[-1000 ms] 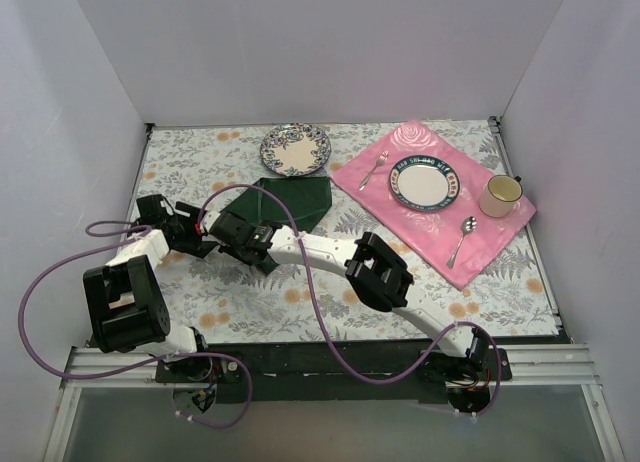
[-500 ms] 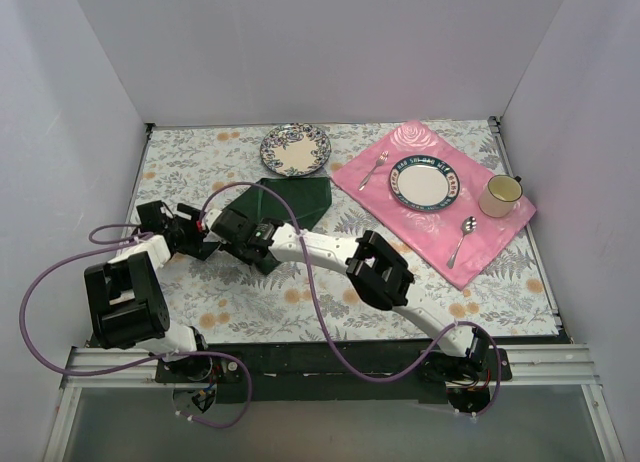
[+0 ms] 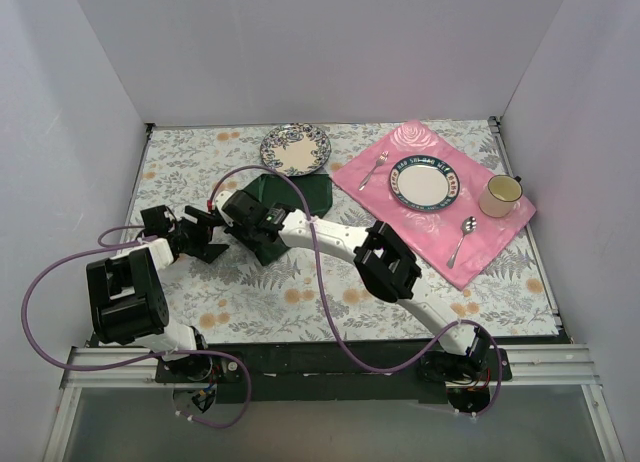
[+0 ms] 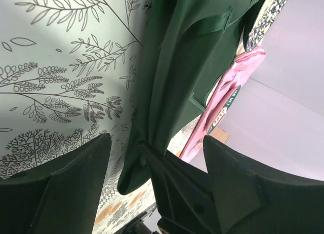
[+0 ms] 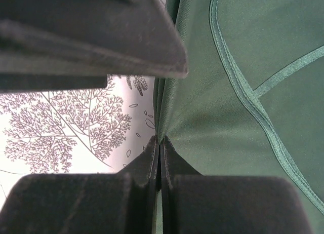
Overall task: Fold the napkin, place the utensils inside, and roll it up
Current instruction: Roll the napkin with the utensil
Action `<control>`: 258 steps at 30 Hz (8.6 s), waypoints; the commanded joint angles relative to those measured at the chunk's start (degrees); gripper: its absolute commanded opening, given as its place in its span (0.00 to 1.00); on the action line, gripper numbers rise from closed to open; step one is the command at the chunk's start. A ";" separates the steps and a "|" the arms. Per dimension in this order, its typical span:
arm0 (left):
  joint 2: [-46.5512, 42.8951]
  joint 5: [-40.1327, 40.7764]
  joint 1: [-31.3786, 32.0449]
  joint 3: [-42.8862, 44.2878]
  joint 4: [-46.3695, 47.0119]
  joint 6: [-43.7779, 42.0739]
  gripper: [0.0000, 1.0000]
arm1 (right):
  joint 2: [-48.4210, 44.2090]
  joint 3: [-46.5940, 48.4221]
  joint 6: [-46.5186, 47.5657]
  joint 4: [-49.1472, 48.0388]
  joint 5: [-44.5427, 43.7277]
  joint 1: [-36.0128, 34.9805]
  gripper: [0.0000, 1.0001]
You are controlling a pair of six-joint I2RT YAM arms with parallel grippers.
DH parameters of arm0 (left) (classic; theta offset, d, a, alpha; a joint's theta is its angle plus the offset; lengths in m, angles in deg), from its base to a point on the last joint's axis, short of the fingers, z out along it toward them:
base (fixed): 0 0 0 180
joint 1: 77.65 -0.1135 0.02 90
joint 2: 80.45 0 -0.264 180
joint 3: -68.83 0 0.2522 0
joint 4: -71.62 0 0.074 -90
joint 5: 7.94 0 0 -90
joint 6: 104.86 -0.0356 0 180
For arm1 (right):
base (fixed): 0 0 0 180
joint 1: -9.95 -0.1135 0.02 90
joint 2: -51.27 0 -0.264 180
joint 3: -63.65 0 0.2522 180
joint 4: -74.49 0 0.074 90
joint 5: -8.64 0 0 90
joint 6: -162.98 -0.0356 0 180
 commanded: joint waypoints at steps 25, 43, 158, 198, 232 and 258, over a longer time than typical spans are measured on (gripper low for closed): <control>7.01 5.99 5.94 -0.29 9.03 -3.06 0.57 | -5.64 -2.15 -2.18 -3.78 4.24 0.73 0.01; 11.41 13.55 9.54 2.26 8.42 -6.05 0.38 | -5.99 -3.48 -2.89 -4.66 6.00 1.08 0.01; -10.22 22.34 6.73 10.17 -17.77 -10.00 0.62 | -12.59 -39.15 -14.31 -34.61 20.12 6.35 0.01; 9.82 11.44 11.04 20.80 -16.72 -15.37 0.13 | -2.30 -39.33 -31.01 -46.14 56.45 19.71 0.01; 1.91 7.40 20.27 9.46 -4.33 -7.99 0.00 | -0.10 -45.13 -42.18 -61.35 61.28 23.93 0.01; 14.21 8.71 23.87 13.77 -2.39 -8.95 0.00 | -6.60 -38.10 -25.04 -32.18 51.10 23.67 0.24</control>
